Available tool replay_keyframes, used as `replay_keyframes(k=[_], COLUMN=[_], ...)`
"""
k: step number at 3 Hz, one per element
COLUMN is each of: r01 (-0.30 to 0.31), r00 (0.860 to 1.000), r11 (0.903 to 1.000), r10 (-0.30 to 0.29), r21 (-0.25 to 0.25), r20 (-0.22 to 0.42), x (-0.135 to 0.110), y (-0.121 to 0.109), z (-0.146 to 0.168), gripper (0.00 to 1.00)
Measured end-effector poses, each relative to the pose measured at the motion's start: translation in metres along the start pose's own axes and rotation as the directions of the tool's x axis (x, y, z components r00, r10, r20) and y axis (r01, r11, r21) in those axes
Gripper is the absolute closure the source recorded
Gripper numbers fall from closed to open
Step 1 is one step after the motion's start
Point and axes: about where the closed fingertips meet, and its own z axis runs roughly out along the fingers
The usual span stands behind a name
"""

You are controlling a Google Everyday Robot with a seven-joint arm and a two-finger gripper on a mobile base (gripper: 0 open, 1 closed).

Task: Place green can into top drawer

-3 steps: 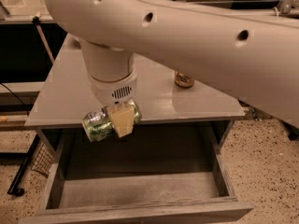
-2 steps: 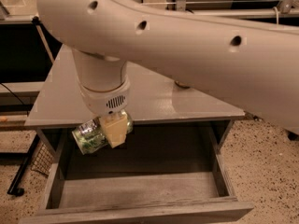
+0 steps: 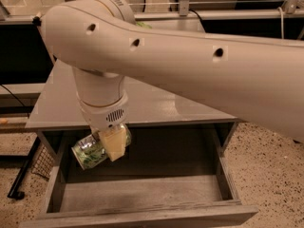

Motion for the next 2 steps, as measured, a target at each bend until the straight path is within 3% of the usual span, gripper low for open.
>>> replay_keyframes(k=[1,2], r01=[0.0,0.08], r00=[1.0,0.996], r11=[1.0,0.9966], r10=[0.0,-0.079], r21=[0.0,0.02], r20=[0.0,-0.04], x=[0.0,0.006], y=[0.0,-0.007], z=[0.0,0.024], gripper=[1.0,1.0])
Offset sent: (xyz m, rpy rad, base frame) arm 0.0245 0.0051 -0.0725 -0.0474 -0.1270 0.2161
